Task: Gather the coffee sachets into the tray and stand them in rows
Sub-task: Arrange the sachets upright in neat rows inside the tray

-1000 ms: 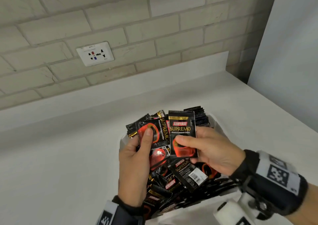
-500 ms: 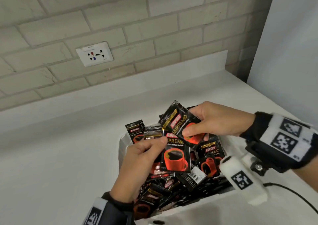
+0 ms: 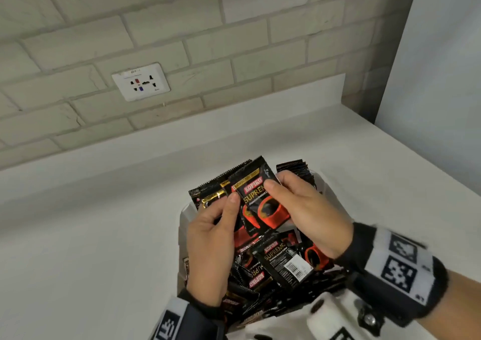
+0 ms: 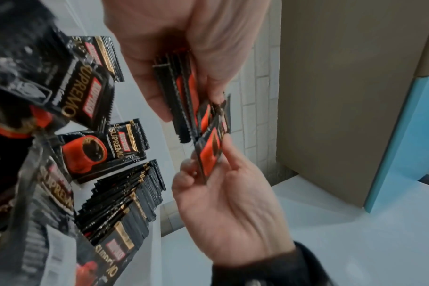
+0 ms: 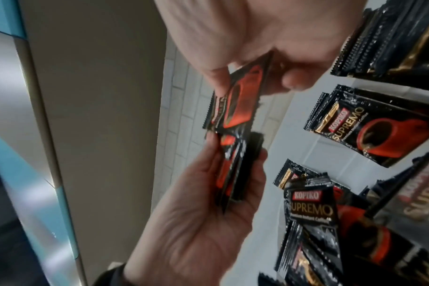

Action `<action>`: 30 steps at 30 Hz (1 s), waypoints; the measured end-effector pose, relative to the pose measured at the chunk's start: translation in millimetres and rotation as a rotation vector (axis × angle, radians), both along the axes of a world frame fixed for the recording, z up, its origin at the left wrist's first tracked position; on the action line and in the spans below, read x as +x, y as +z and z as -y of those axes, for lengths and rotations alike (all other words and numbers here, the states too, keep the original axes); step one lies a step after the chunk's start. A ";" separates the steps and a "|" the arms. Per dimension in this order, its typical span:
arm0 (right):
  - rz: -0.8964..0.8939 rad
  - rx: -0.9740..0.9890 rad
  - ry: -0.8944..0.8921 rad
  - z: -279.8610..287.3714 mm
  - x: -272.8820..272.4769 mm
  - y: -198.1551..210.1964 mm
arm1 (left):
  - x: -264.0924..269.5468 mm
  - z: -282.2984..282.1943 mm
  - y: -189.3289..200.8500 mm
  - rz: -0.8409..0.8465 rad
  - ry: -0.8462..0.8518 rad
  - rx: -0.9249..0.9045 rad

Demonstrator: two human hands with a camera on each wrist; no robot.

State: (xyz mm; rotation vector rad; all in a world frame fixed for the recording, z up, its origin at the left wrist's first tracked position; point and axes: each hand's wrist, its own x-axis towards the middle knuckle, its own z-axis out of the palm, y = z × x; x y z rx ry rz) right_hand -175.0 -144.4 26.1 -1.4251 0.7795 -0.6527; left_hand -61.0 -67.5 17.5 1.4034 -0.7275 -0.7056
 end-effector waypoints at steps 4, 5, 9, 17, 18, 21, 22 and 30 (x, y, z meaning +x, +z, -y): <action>0.014 -0.017 -0.121 -3.9 8.4 -4.0 | -3.3 0.8 -6.1 0.128 -0.086 -0.042; 0.006 -0.020 -0.133 -5.0 9.9 -6.1 | -3.3 0.4 -6.3 0.136 -0.097 -0.038; 0.014 -0.007 -0.167 -8.2 13.7 -15.8 | -3.3 -1.1 -0.4 0.134 -0.104 -0.047; -0.131 -0.388 -0.068 9.9 4.2 21.0 | 10.5 -7.6 5.3 0.315 -0.085 -0.029; -0.184 -0.480 0.017 15.2 3.2 30.8 | 14.8 -7.7 3.7 0.363 -0.100 -0.040; -0.409 -0.689 0.287 26.0 6.5 53.7 | 22.8 -9.3 1.5 0.444 -0.188 -0.024; -0.474 -0.731 0.345 27.6 8.8 59.1 | 23.7 -9.6 1.2 0.450 -0.211 -0.017; -0.659 -0.790 0.292 55.8 21.4 67.4 | 46.8 -17.5 8.7 0.203 0.027 -0.055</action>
